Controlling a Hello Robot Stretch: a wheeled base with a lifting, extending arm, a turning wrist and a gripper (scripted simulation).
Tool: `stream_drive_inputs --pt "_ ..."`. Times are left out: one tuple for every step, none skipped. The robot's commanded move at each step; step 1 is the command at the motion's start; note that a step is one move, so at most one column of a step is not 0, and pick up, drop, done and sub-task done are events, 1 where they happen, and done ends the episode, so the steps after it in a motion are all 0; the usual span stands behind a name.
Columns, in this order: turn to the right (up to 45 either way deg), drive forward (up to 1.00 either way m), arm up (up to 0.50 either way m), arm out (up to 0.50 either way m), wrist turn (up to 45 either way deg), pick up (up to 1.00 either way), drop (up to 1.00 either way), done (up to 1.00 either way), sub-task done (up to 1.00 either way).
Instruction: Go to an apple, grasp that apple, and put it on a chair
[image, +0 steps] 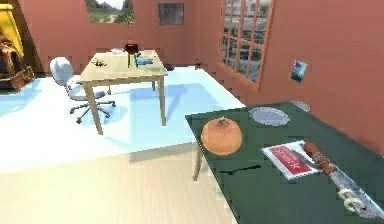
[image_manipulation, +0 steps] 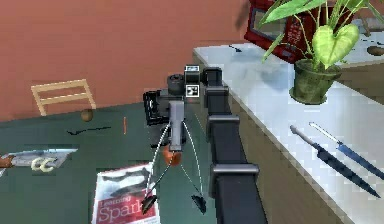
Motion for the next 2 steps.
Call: stream_drive_inputs --pt "0.0 0.0 0.0 0.0 45.0 0.0 0.0 0.0 0.0" --pt "0.0 0.0 0.0 0.0 45.0 0.0 0.0 0.0 0.0"
